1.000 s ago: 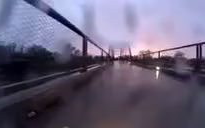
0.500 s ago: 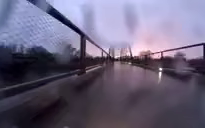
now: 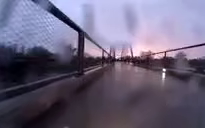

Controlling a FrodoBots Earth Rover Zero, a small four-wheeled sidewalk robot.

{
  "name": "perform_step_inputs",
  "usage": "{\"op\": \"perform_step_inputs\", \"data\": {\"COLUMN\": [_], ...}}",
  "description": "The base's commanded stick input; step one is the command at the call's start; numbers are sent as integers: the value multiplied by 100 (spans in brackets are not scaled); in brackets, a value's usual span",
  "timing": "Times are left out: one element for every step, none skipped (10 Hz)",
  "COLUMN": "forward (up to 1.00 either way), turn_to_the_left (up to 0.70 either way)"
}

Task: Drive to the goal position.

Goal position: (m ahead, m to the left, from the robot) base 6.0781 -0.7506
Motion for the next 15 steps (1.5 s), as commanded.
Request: {"op": "perform_step_inputs", "data": {"forward": [70,70,70,70,70,70,70,70,70,70,70,70,70,70,70], "turn_to_the_left": [0,0,0,0,0,0,0,0,0,0,0,0,0,0,0]}}
